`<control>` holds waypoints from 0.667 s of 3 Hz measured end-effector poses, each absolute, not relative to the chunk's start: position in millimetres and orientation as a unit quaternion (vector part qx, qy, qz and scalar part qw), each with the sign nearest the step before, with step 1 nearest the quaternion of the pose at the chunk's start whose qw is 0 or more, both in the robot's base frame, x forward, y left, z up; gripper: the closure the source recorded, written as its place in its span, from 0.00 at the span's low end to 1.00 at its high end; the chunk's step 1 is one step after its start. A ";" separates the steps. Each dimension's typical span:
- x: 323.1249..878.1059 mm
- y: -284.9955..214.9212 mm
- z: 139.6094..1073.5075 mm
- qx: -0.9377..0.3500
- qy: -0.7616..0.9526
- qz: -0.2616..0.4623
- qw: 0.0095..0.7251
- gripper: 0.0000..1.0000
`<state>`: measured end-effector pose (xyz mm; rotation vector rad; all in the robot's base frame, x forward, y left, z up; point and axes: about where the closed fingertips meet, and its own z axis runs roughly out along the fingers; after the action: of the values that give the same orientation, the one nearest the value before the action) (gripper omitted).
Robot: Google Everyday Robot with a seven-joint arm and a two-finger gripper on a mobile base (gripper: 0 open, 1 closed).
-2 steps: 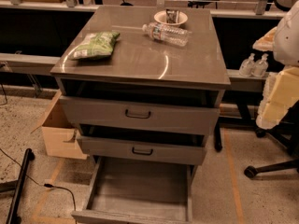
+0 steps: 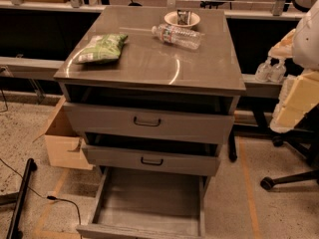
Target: Close bottom drawer
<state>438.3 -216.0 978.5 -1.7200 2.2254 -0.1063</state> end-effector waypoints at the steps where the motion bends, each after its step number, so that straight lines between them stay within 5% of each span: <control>1: 437.1 -219.2 937.8 -0.605 0.780 -0.024 0.158 0.38; 2: 434.3 -211.2 865.4 -0.619 0.767 0.013 0.167 0.60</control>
Offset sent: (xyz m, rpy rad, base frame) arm -0.0026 0.0186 -0.2234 0.1824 0.0848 0.1334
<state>434.3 -211.2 865.4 -1.7613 2.1834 0.0377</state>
